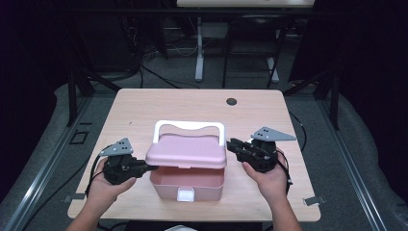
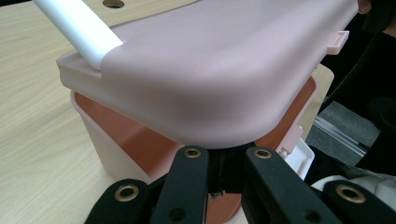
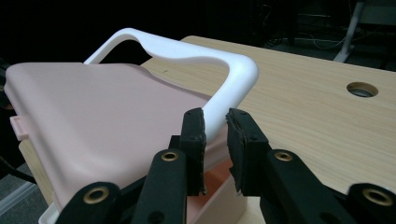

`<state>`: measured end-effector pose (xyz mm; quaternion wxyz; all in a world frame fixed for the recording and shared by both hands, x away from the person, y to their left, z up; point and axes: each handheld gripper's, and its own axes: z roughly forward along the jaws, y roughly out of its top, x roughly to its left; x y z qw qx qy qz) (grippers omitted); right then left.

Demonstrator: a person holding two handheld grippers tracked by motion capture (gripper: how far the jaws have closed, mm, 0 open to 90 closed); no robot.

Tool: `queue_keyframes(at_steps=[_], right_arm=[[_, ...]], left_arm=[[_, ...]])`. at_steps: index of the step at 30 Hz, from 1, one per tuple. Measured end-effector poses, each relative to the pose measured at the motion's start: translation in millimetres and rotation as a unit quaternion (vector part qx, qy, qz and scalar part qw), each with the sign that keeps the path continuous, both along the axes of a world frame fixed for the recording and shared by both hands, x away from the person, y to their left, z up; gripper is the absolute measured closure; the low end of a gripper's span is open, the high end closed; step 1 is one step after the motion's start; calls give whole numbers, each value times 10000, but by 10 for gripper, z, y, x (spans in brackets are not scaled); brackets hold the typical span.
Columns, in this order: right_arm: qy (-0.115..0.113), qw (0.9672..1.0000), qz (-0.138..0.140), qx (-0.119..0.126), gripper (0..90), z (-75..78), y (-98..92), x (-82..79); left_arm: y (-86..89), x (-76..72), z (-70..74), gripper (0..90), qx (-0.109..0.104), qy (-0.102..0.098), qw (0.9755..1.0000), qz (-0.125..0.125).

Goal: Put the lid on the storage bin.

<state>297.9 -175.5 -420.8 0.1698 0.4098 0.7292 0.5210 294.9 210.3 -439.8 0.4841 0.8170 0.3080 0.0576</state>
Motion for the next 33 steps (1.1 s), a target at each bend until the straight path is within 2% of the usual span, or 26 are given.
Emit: queue_keyframes(at_steps=[8,18,20,26,33], right_arm=[[42,9999,-105,-85,775,-9,-66,-108],[218,9995,-79,-192,774,-176,-50,-176],[249,9994,-49,-217,778,-200,-23,-188],[293,9987,200,-373,876,-297,82,-254],[394,9979,390,-327,896,-386,144,-313]], left_arm=[[-5,20,45,896,-38,-38,10000,27],[8,54,84,896,-58,-50,10000,29],[7,61,94,896,-48,-64,10000,24],[1,88,143,896,-42,-115,9999,47],[4,132,190,896,-106,-126,9998,77]])
